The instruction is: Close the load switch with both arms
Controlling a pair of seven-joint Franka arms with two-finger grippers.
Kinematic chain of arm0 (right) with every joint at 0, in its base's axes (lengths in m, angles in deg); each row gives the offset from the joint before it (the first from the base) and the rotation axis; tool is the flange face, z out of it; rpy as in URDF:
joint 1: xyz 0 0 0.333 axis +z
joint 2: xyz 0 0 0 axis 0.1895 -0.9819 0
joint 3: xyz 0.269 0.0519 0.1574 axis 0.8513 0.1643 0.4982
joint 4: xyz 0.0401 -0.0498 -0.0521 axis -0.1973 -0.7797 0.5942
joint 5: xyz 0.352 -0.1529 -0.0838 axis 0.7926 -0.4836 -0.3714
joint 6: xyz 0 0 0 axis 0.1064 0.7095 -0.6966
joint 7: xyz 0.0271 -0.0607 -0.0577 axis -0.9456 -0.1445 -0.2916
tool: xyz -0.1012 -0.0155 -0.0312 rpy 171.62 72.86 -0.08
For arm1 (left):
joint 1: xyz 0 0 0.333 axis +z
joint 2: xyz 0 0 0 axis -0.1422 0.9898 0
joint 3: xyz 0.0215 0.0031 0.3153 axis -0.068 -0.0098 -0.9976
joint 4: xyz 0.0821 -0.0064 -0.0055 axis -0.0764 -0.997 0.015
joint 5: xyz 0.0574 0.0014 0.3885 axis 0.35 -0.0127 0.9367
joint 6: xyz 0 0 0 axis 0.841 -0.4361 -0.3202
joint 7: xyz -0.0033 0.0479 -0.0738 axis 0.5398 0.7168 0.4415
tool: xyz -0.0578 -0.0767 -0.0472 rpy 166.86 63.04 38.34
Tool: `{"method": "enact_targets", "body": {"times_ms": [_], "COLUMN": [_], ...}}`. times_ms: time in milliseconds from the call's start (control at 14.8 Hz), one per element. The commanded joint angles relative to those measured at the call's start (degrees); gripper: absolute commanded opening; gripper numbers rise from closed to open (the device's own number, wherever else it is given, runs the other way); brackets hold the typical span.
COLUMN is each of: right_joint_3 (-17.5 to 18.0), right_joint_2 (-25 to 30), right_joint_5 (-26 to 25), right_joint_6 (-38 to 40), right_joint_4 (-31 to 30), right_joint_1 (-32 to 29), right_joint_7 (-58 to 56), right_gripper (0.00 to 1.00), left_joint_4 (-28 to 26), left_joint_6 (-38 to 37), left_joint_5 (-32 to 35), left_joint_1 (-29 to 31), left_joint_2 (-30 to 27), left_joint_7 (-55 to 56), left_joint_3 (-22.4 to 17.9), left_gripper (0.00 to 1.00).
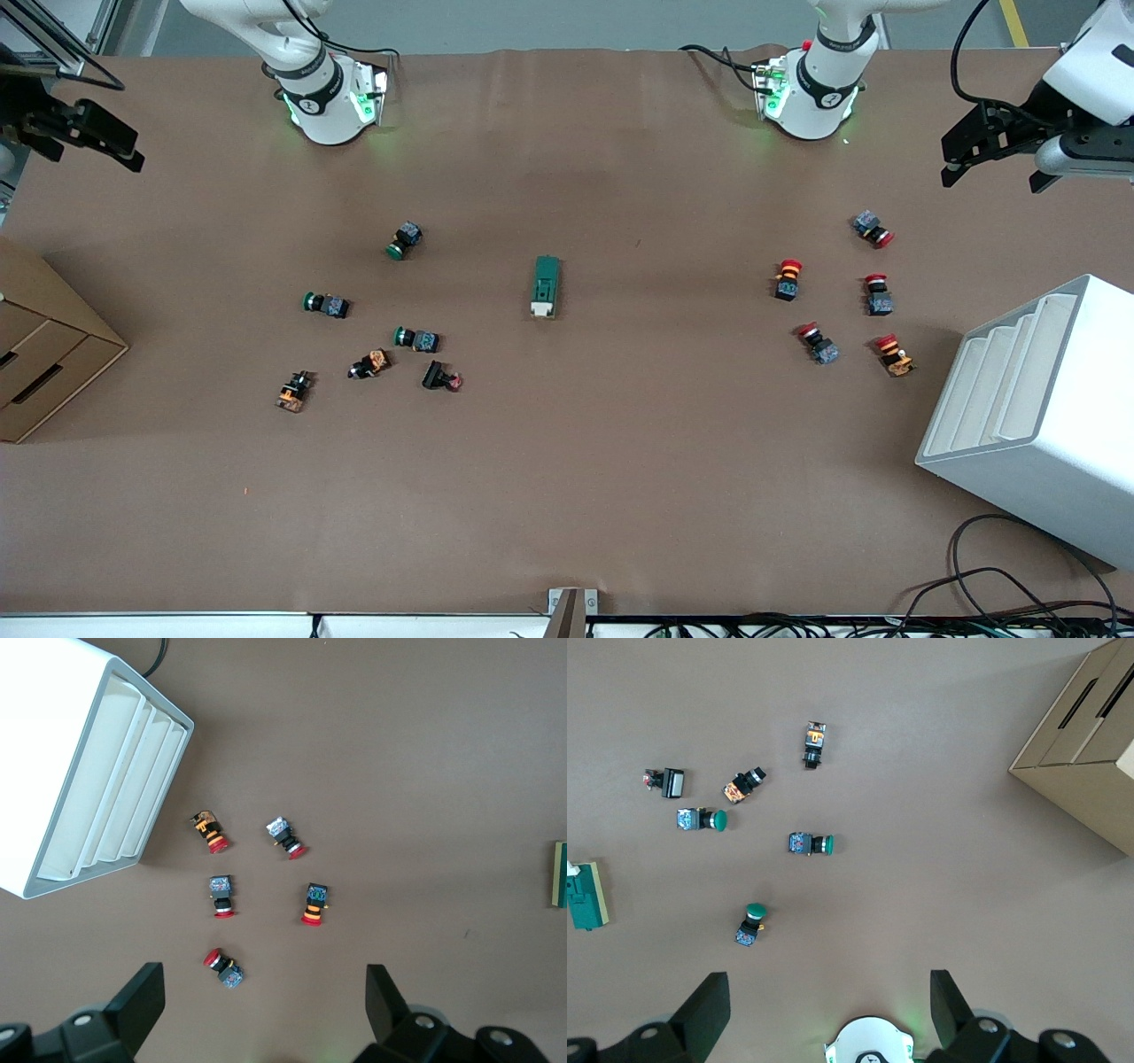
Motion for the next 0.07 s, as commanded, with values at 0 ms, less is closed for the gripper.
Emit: {"method": "enact_targets", "body": {"times_ms": [0], "right_joint_3": [0.81], "right_joint_2": [1.93], "right_joint_5": [1.03], "right_joint_6": [-0.72], "right_joint_4": [-1.95], "right_joint_1": [-0.7], "right_joint_7": [-0.83], "right_gripper": [1.0], "left_joint_4": [0.43], "left_joint_6": [-0.87], "left_joint_5": [-2.65], "left_joint_1": [1.37], "left_joint_2": [-0.33], "left_joint_7": [-0.1], "left_joint_3": [0.14], "left_gripper": [1.0]}}
